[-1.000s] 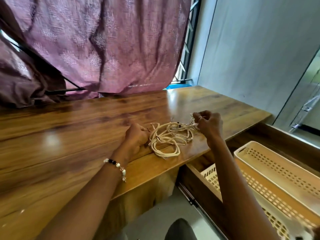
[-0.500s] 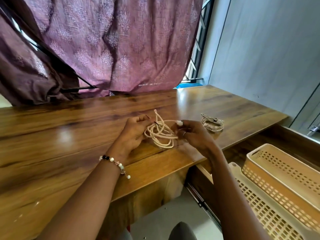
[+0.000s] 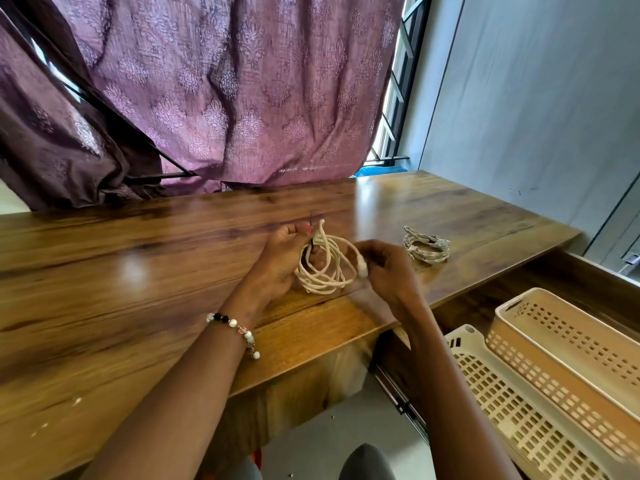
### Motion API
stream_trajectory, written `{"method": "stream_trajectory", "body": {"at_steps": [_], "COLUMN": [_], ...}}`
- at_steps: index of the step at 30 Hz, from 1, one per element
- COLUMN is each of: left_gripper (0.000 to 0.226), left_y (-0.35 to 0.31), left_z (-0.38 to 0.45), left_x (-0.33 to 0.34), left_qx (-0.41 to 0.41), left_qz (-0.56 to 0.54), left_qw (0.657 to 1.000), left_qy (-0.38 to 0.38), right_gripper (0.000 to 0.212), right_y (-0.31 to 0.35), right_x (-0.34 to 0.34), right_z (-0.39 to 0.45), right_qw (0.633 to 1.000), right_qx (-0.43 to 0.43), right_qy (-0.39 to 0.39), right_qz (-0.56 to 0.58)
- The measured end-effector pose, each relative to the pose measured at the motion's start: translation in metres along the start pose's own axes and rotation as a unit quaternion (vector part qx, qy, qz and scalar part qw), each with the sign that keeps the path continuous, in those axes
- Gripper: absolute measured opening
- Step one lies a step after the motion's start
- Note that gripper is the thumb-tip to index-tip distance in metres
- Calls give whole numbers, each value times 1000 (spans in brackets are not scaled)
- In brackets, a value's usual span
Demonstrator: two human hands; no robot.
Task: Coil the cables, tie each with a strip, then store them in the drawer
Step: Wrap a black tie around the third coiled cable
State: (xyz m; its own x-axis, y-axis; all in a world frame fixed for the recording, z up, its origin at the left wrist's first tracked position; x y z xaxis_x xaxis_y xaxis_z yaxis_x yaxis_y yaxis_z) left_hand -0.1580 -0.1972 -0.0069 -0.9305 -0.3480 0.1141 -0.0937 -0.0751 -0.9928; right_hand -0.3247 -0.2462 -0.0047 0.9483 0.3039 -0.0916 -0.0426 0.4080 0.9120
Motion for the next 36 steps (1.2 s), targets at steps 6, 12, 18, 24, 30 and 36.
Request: {"method": "stream_trajectory", "body": {"at_steps": [6,12,18,24,30,36], "left_gripper": [15,29,40,37,24,31], "left_y": [-13,-18,-18,-30,-16,-13], "left_z": [-3,0,5,1,6,10], "left_x": [-2,-13,-20,-16,-6,-7], "left_qx": [104,92,61,165,183,165], "left_qz": [96,15,-109,-5,31,59], "left_qw": [990,996,992,986,981,984], "left_qy": [-6,-10,-9,10,-57,-37], "right_gripper": [33,29,22,31,37,30], "right_y": [46,20,8,2,-16,-6], "right_x": [26,57,68,77,64,60], "right_z": [8,21,16,23,18,18], "right_qw": [988,978,969,913,908,957], "right_qx": [2,6,11,86,50,-18], "right_qy": [63,172,61,-93,-260,-160], "right_qz": [138,119,240,388,326,242]}}
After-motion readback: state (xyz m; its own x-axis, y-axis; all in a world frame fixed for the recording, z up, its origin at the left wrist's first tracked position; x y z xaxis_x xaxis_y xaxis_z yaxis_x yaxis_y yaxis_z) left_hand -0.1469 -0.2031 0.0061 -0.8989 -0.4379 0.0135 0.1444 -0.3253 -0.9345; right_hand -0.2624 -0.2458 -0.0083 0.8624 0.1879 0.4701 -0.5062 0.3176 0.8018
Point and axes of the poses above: each hand's wrist, its own z-axis towards the middle knuckle, its own x-axis out of the palm, y = z × x, the point moved 6 cm from there along z, towards the middle knuckle, and after that the axes turned 12 degrees about z, right-handed, at the moved point
